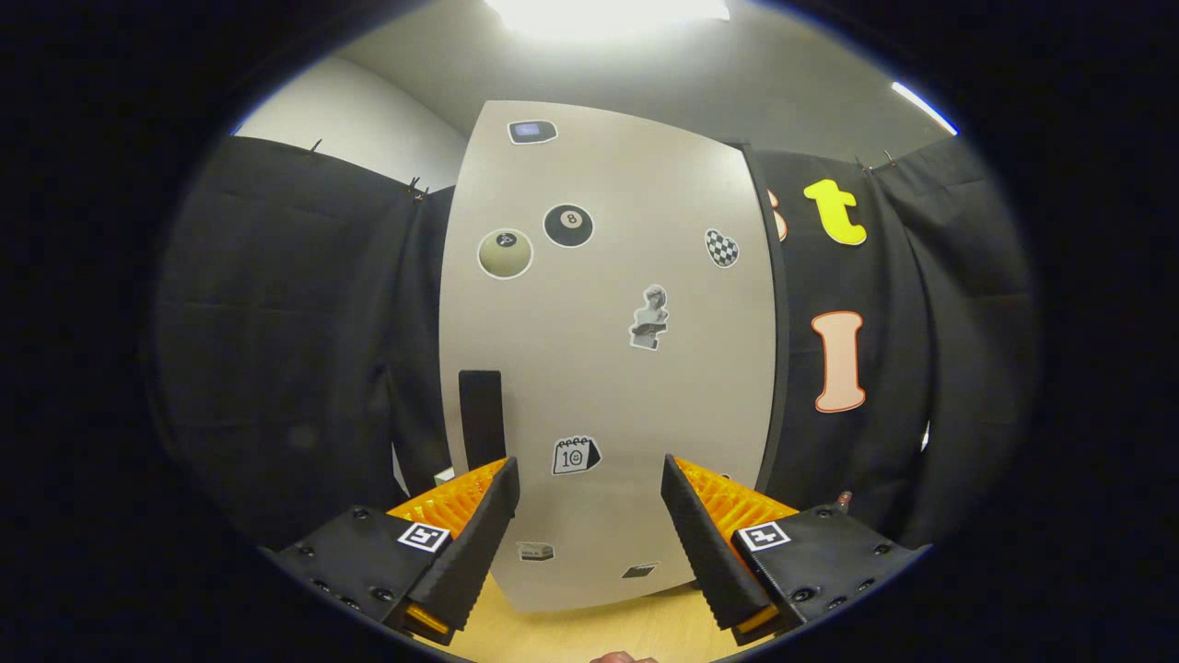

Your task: Open the shoe cabinet door, grab the shoes and put them into the shoe cabinet, then close the shoe cabinet door.

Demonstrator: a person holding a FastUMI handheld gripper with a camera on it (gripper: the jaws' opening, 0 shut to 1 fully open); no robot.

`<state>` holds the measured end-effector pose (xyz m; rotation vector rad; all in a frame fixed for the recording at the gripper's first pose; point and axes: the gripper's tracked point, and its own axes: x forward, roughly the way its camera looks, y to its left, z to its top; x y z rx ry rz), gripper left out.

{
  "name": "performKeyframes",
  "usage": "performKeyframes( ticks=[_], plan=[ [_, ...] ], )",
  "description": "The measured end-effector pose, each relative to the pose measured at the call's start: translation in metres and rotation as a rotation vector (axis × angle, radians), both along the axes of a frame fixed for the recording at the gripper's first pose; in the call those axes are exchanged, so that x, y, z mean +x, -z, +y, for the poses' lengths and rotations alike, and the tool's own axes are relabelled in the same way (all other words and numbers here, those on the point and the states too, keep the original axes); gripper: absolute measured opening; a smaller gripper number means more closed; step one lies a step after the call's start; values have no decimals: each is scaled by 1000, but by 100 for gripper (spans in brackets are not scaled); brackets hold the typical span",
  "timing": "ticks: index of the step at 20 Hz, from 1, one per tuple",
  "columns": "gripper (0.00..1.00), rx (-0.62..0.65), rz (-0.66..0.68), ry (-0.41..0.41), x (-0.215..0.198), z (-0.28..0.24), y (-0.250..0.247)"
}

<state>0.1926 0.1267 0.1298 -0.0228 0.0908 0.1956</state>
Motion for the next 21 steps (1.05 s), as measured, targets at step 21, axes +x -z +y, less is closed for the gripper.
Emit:
performKeyframes(
  ticks=[21],
  plan=[
    [97, -39, -9, -24, -2, 1, -13]
  ],
)
